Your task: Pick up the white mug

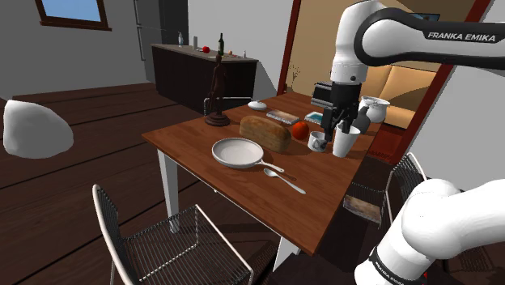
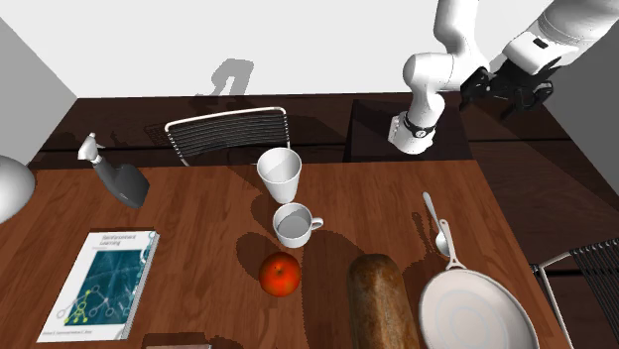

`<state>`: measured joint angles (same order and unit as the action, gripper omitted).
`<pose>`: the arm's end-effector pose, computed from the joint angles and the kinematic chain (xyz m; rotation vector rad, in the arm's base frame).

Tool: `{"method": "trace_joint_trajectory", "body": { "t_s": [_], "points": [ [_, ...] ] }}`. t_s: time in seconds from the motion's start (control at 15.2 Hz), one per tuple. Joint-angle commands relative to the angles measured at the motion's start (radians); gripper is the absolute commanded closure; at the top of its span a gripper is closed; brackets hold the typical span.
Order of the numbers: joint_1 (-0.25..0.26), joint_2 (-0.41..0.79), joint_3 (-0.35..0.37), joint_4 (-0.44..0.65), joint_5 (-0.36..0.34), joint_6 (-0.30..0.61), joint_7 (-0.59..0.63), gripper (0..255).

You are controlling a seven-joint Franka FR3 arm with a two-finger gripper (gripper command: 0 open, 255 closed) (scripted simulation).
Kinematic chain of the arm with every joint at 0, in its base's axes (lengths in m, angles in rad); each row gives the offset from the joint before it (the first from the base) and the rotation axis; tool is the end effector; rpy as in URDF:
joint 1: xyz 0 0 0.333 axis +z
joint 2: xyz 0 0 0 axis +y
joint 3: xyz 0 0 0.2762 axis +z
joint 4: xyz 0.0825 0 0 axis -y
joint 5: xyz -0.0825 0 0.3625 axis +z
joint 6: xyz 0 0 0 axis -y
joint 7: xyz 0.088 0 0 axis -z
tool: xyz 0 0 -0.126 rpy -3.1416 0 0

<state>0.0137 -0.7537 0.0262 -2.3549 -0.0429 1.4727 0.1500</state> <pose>0.3071 0.0078 0.5262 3.0581 -0.1834 -0.1880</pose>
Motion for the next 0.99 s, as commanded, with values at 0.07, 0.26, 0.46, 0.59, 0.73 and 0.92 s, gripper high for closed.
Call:
{"method": "trace_joint_trajectory", "body": {
  "t_s": [0.07,0.26,0.46,0.59,0.73,0.92],
  "points": [
    [-0.007,0.008,-0.021,-0.008,-0.015,0.021,-0.023,0],
    [-0.029,0.041,-0.084,-0.023,-0.056,0.084,-0.091,0],
    [-0.049,0.087,-0.148,-0.027,-0.092,0.150,-0.158,0],
    [-0.061,0.124,-0.190,-0.023,-0.112,0.194,-0.202,0],
    [-0.072,0.167,-0.231,-0.013,-0.127,0.239,-0.247,0],
    [-0.084,0.240,-0.293,0.012,-0.141,0.304,-0.314,0]
  ]
}}
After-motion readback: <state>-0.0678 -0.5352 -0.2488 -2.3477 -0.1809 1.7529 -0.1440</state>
